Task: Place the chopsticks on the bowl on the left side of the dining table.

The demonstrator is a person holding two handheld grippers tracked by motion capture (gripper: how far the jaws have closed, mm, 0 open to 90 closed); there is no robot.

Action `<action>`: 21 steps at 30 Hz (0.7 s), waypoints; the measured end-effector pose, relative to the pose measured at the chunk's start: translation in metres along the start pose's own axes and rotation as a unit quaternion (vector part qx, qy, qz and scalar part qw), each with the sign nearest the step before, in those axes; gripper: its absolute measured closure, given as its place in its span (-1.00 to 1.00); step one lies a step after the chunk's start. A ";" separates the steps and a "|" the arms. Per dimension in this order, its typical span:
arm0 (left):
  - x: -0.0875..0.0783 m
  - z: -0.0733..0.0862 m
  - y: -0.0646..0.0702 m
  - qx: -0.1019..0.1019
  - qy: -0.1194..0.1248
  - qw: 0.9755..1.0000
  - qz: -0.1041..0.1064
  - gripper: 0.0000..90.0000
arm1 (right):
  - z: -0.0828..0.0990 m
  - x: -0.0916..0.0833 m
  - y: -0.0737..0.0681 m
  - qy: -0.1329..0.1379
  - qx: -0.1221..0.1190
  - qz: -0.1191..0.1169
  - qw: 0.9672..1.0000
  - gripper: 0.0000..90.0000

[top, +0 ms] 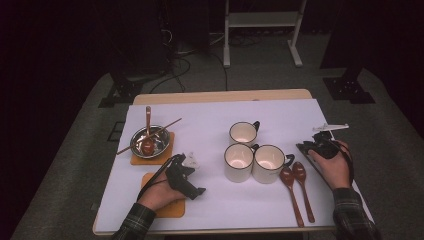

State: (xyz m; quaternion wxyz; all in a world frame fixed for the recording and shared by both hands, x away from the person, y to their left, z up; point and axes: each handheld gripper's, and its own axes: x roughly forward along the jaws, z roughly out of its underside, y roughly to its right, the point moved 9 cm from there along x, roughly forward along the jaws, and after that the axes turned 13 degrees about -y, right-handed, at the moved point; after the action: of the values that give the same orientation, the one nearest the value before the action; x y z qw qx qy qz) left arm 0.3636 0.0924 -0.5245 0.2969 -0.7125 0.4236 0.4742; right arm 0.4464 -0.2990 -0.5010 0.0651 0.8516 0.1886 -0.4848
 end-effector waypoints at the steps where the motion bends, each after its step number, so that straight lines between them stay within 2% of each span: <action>1: 0.000 0.000 0.000 0.000 0.000 1.000 0.000 -0.98 | 0.000 -0.001 0.000 0.001 -0.002 0.000 1.000 0.52; 21: 0.000 0.000 0.000 -0.001 0.000 1.000 0.001 -0.98 | 0.016 -0.018 0.000 0.006 -0.005 0.003 1.000 0.50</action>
State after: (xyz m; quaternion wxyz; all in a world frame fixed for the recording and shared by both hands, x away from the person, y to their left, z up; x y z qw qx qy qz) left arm 0.3635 0.0920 -0.5245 0.2957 -0.7124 0.4236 0.4749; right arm 0.4251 -0.3080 -0.4935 0.0699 0.8545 0.1892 -0.4787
